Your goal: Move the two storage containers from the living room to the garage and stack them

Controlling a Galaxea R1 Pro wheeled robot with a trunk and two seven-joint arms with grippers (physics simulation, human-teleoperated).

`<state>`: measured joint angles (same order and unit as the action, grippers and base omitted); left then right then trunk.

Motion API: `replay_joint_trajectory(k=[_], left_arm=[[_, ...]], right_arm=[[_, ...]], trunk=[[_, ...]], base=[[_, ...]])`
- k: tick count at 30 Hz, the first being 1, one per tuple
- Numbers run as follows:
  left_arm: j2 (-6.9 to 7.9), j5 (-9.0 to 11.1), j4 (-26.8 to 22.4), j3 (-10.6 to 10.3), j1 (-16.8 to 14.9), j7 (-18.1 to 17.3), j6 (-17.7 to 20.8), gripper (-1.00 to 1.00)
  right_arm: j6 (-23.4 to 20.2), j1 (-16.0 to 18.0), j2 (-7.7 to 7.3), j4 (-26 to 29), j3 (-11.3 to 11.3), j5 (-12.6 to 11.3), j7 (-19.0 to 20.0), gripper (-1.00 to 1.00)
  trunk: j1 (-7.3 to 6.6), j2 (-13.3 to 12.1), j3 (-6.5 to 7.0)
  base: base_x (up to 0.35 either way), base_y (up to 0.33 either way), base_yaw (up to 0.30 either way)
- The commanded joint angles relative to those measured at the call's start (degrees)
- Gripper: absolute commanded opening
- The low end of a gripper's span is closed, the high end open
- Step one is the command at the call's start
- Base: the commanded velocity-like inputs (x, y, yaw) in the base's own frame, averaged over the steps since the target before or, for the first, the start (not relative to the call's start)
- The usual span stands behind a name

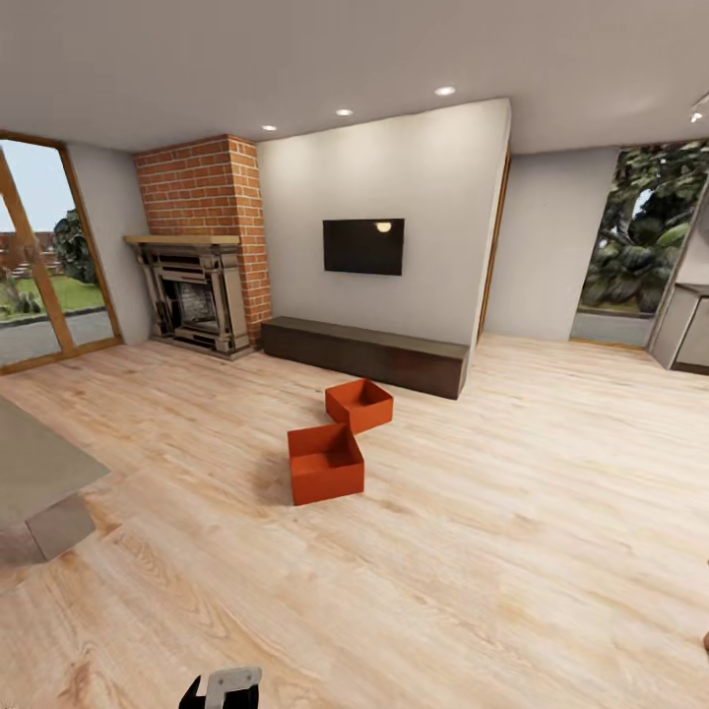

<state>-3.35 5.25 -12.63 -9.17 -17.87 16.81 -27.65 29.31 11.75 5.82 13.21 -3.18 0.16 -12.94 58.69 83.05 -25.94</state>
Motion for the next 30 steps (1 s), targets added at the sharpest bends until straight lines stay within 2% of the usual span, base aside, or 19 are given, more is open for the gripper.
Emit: replay_joint_trajectory(k=[1,30], left_arm=[[0.01,0.5,0.1,-0.5,-0.1,0.2,-0.2,1.0],[0.03,0.5,0.1,-0.5,-0.1,0.1,-0.2,1.0]], right_arm=[[0.1,0.0,-0.01,0.0,-0.3,0.0,-0.5,1.0],[0.0,-0.1,-0.01,0.1,-0.3,0.0,-0.5,1.0]], trunk=[[0.03,0.0,-0.06],[0.03,0.0,-0.06]], base=[[0.34,-0.144,0.263],[0.34,-0.144,0.245]])
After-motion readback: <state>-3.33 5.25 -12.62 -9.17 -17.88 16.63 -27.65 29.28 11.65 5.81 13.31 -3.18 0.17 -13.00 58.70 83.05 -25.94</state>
